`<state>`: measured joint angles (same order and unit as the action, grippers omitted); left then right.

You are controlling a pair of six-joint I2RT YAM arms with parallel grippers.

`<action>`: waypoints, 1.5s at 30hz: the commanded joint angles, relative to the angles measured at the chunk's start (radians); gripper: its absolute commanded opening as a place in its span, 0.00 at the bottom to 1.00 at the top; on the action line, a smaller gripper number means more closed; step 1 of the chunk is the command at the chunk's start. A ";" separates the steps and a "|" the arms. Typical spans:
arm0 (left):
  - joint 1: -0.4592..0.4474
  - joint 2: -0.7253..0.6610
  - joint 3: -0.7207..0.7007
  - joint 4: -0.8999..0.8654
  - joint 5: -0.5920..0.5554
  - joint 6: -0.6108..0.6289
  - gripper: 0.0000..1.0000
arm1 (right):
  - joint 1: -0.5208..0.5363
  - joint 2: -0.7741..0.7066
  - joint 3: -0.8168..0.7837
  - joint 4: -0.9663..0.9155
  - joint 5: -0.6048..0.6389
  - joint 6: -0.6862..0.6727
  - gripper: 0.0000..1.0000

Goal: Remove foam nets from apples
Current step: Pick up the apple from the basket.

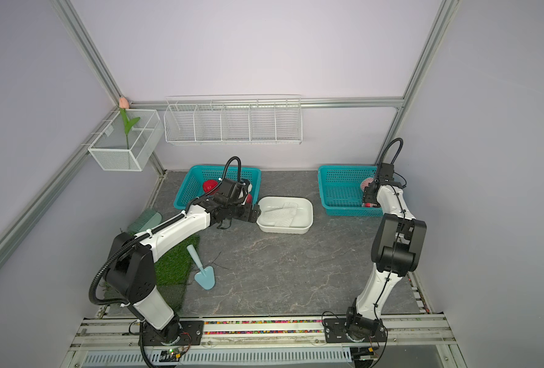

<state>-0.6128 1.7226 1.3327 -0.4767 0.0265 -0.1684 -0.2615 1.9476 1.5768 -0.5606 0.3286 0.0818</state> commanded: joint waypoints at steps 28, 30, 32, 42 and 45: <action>-0.001 0.111 0.117 -0.011 0.042 0.028 0.97 | -0.045 0.240 0.203 -0.084 -0.308 0.160 0.95; -0.001 0.112 0.116 -0.011 0.042 0.030 0.97 | -0.045 0.233 0.196 -0.082 -0.321 0.150 0.98; -0.001 0.112 0.115 -0.011 0.042 0.031 0.97 | -0.044 0.217 0.180 -0.071 -0.326 0.139 0.98; -0.001 0.099 0.108 -0.011 0.046 0.030 0.96 | -0.044 0.122 0.096 -0.033 -0.302 0.089 0.84; -0.001 0.090 0.100 -0.008 0.047 0.030 0.96 | -0.044 0.110 0.088 -0.030 -0.313 0.085 0.77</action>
<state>-0.6128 1.8236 1.4216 -0.4835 0.0616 -0.1455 -0.3035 2.1059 1.6829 -0.5869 0.0349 0.1822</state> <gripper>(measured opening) 0.961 0.788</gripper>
